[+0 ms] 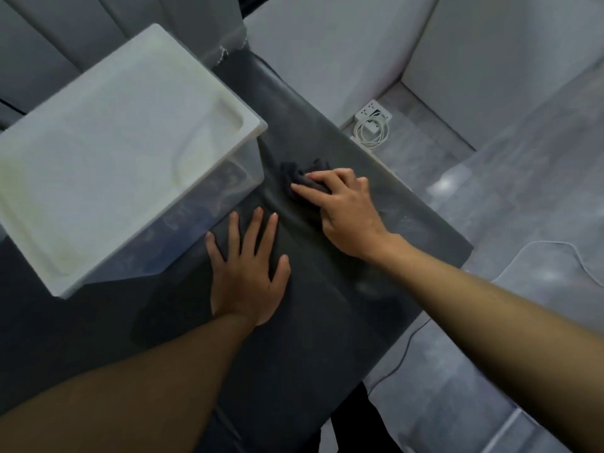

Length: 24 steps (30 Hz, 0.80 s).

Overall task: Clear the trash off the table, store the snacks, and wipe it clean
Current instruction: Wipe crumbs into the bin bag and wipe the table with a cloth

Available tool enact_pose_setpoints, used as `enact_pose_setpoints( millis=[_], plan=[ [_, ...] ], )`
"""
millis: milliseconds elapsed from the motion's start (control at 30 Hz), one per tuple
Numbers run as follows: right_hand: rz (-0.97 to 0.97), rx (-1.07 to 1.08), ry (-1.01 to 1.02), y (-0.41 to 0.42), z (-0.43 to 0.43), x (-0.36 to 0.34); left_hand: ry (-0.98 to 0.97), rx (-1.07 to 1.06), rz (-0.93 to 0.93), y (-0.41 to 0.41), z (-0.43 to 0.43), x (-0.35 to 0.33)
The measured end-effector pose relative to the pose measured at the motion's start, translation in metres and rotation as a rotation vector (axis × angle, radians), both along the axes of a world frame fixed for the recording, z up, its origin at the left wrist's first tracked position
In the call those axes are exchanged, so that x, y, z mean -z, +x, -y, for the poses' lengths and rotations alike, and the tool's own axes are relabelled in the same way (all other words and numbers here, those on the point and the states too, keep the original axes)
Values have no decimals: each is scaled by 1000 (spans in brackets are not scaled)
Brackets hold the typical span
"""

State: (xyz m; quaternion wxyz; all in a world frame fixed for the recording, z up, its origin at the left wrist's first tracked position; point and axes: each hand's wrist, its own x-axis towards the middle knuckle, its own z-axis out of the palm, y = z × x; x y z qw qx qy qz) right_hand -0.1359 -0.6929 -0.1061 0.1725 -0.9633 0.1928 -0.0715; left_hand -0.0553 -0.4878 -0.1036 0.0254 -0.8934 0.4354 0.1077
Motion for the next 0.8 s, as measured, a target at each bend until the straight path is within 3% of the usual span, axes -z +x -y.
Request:
enact_pose_setpoints(
  millis=[100, 267, 333, 433, 500, 667, 800],
  plan=[
    [7, -31, -34, -20, 29, 1, 13, -17, 17, 0, 1, 2],
    [92, 702, 38, -38, -11, 2, -5, -6, 5, 2, -2, 3],
    [69, 658, 18, -49, -45, 2, -19, -4, -5, 2, -2, 4],
    [17, 267, -6, -80, -55, -1, -11, 15, 2, 1, -3, 5],
    [-31, 149, -33, -99, -38, -4, -6, 33, 11, -1, -4, 5],
    [-102, 623, 32, -112, -44, -13, 46, 50, -32, -1, -7, 2],
    [-288, 551, 152, -116, -57, -29, 130, 56, -136, 3, -5, -11]
  ],
)
